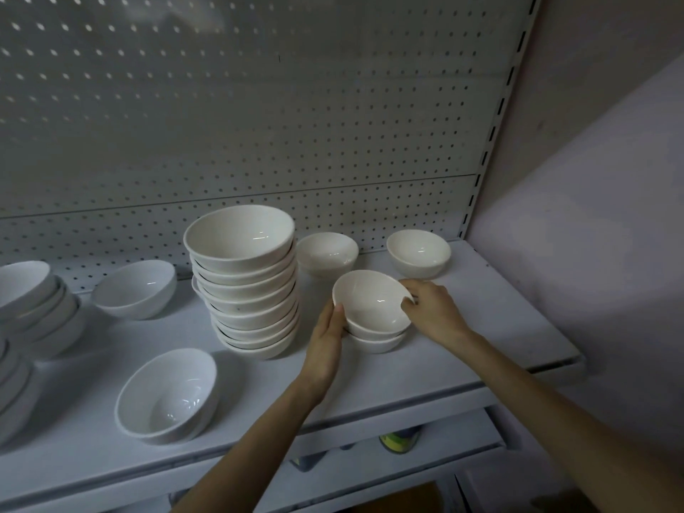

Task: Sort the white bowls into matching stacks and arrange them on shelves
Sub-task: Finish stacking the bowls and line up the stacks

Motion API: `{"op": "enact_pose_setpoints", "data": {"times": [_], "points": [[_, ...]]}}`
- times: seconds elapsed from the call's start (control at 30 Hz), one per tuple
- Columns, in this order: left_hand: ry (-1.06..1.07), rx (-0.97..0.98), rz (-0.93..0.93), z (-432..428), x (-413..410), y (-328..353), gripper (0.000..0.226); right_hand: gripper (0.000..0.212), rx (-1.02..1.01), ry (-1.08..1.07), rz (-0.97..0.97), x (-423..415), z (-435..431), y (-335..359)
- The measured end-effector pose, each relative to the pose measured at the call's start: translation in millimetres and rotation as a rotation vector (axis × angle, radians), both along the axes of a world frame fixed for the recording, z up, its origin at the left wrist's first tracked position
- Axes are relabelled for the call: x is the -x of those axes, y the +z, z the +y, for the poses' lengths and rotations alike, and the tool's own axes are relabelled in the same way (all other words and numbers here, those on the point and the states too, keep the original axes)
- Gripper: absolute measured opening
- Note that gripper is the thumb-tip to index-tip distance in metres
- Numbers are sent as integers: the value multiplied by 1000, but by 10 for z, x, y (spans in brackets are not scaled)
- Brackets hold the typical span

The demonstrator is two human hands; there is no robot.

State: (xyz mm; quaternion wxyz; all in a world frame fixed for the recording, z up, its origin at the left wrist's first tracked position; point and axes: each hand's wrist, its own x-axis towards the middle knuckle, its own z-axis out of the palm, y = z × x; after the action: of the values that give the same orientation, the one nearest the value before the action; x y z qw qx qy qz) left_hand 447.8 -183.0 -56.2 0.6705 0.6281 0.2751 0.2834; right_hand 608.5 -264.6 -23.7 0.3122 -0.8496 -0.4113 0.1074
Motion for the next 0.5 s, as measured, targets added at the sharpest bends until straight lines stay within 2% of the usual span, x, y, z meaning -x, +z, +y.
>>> {"op": "enact_pose_setpoints", "data": {"times": [0.23,0.37,0.5], "points": [[37,33,47,65,-43,50,25,32,-56,16,130,-45,19,49],[32,78,66,75,-55,111,25,22,-21,21,186,-113,42,47],[52,186,120,148,-54,117,32,27,-157,-84,249,-292,93,93]]}}
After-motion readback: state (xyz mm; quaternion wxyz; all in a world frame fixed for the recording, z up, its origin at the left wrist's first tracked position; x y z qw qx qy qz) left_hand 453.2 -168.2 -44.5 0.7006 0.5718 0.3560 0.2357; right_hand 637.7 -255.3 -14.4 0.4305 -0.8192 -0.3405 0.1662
